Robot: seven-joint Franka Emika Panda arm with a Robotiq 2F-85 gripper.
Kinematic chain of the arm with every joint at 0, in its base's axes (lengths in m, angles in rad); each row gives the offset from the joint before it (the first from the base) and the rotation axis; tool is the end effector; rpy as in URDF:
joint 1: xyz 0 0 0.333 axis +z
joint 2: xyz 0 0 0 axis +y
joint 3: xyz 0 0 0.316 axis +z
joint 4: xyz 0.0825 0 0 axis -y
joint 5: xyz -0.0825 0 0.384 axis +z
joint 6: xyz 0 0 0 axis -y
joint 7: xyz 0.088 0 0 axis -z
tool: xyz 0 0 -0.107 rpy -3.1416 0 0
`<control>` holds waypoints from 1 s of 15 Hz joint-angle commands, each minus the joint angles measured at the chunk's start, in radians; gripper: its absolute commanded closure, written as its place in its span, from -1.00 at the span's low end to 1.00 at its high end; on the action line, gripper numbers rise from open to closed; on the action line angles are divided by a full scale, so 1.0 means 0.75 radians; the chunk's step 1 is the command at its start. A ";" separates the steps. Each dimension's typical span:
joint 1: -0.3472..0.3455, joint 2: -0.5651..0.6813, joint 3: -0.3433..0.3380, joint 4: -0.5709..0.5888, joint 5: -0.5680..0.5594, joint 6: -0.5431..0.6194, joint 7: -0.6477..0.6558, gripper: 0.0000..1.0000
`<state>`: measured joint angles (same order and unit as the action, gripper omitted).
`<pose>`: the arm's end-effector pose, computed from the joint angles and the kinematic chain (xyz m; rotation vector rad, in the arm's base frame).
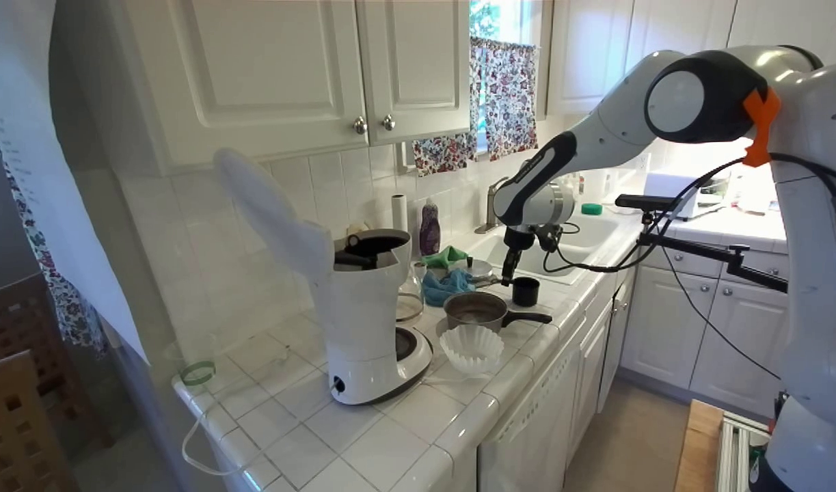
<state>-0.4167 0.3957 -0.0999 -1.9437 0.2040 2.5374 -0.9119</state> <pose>0.5558 -0.3143 0.2986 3.0397 0.3827 0.3295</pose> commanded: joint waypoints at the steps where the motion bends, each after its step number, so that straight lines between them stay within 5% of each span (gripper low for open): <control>1: -0.020 0.027 0.014 0.054 0.013 -0.036 -0.016 -0.56; 5: -0.022 0.010 0.013 0.053 0.016 -0.031 -0.012 -1.00; 15: 0.005 -0.024 -0.030 0.074 -0.017 0.055 0.174 -1.00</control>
<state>-0.4227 0.3767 -0.1161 -1.9039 0.2040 2.5581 -0.8256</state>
